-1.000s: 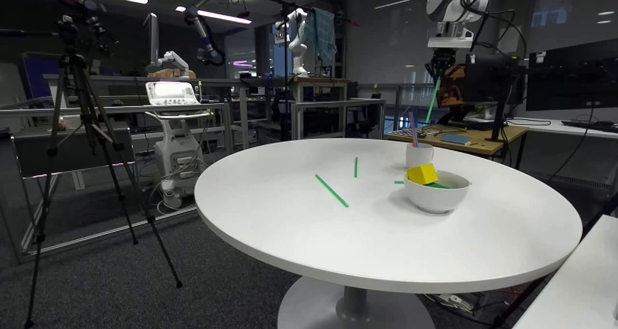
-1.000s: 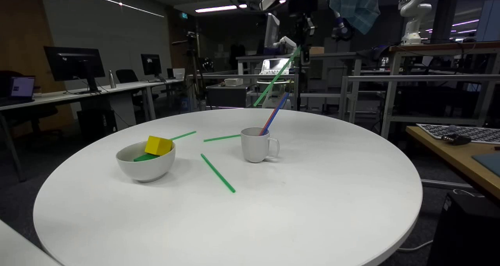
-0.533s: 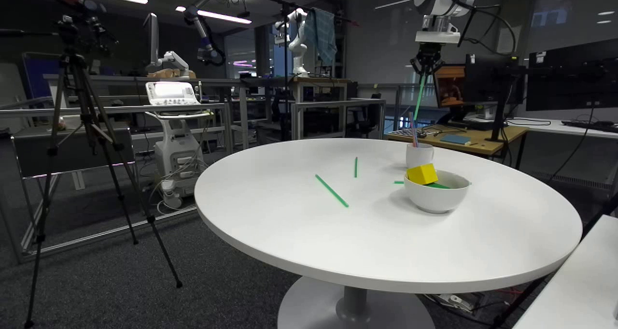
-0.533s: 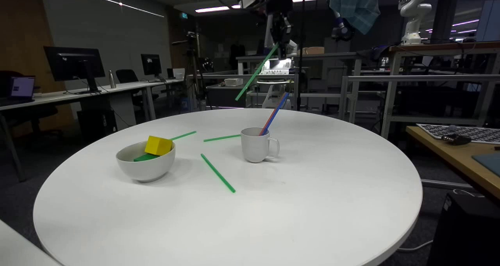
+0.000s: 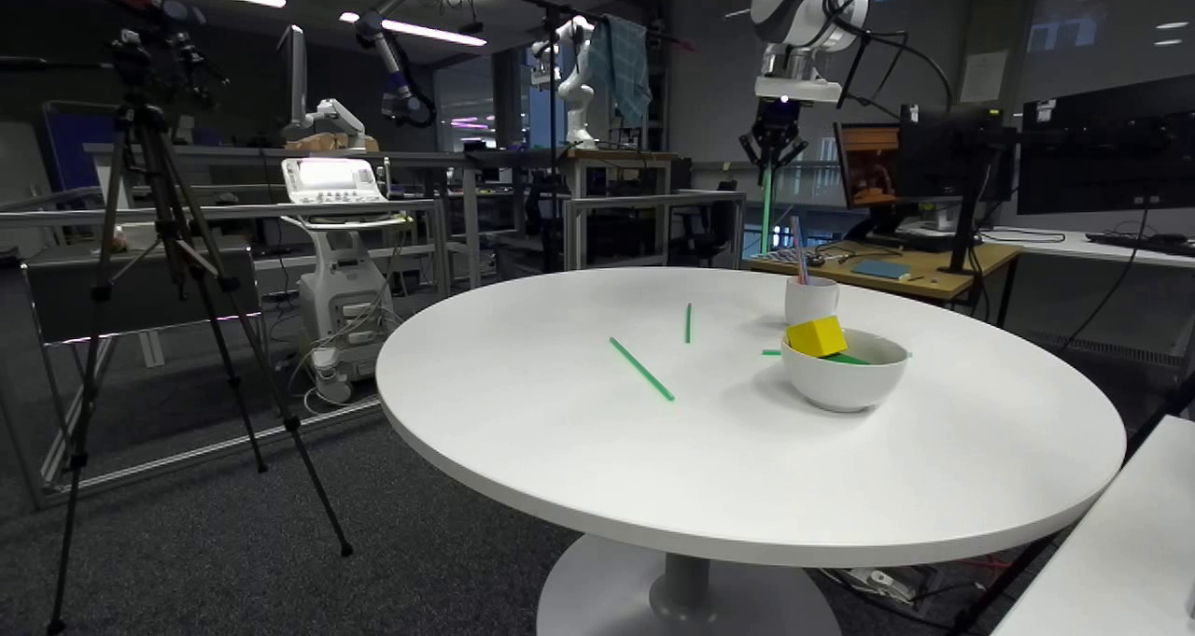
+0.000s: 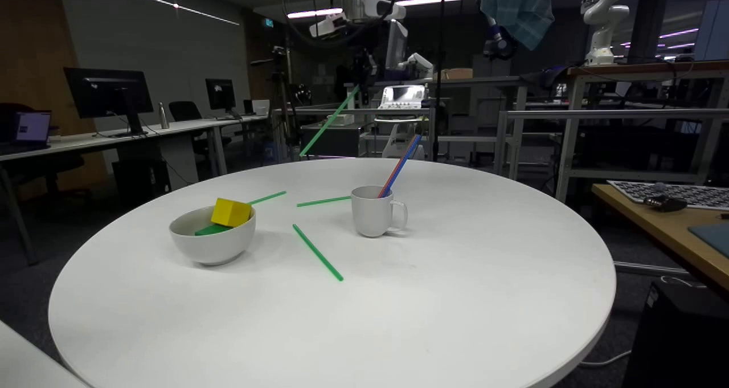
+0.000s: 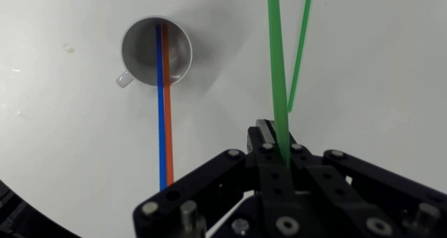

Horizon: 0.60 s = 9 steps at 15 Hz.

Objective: Remove the green straw from the cup and put it on the table

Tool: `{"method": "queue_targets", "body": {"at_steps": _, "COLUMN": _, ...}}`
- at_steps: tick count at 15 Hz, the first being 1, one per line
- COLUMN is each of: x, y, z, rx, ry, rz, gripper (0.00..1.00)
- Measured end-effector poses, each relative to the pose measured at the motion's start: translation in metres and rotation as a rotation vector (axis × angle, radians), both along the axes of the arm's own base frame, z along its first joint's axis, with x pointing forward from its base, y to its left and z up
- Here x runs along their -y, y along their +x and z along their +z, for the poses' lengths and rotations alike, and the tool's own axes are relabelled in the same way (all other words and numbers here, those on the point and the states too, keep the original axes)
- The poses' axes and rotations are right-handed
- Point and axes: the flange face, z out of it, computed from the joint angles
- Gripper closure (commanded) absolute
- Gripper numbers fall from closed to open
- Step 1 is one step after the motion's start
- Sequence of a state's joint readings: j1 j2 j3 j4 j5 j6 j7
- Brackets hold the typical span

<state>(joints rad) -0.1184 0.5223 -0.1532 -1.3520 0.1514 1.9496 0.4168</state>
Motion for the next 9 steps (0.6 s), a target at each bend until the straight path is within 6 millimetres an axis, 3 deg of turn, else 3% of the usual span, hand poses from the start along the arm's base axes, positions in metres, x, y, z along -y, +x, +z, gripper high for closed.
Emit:
{"method": "queue_targets", "body": {"at_steps": 4, "x": -0.03, "y": 0.008, "z": -0.043, "rx": -0.074, "ry": 0.041, "rz": 0.105, "gripper": 1.0}}
{"method": "queue_targets", "body": {"at_steps": 9, "x": -0.046, "y": 0.014, "z": -0.113, "rx": -0.174, "ry": 0.081, "rz": 0.196, "gripper": 1.0}}
